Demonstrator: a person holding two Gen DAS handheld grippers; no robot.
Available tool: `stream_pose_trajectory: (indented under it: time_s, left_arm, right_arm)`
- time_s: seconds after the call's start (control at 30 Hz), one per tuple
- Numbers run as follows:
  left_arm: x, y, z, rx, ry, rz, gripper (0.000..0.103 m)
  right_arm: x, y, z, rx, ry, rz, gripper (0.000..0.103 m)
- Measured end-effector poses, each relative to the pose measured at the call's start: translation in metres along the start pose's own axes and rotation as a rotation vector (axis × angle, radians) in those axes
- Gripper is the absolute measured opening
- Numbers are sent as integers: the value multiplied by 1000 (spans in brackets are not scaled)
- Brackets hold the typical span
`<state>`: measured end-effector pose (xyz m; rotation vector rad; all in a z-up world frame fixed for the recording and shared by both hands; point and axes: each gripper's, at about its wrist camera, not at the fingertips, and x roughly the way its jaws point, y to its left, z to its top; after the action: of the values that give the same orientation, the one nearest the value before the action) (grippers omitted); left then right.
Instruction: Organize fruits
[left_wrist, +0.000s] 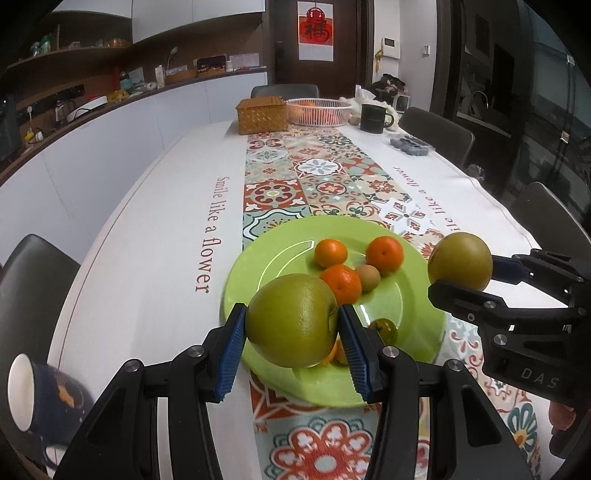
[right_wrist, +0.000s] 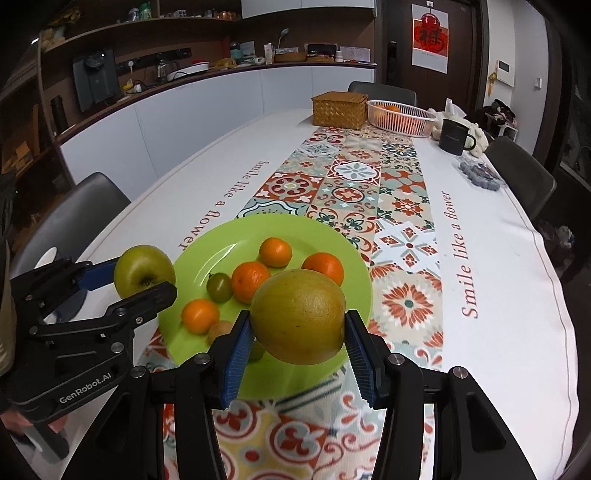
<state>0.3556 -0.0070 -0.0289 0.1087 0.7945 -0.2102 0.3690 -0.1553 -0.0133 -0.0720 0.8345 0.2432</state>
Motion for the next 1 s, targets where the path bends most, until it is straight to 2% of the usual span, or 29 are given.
stream_pose_trajectory:
  time_s: [0.53,0.57,0.6,0.63,0.7,0.9,1.0]
  left_arm:
    - [41,15,7,12,59,-20,50]
    - [42,14,7,11,63,-15,51]
    - [42,13,6,13,58,-12,57]
    - [39,12,6,15,47,-6,63]
    - [33,12,6,17,20,21,72]
    - [8,6,-4,18,3,64,75]
    - [-12,2,-12,2,-12,82,76]
  right_arm:
    - [41,4,5,6,35,15,51]
    - [41,4,4,1,30,8,52]
    - [39,5,4,-3,17,-5,56]
    - [36,5,4,-6,5,-19,64]
    - [31,3,3,-3,-14,-26,66]
    - [5,-3,-11,5,-40,-87,66]
    - [-12,-5,-23,13,-59,-109,73]
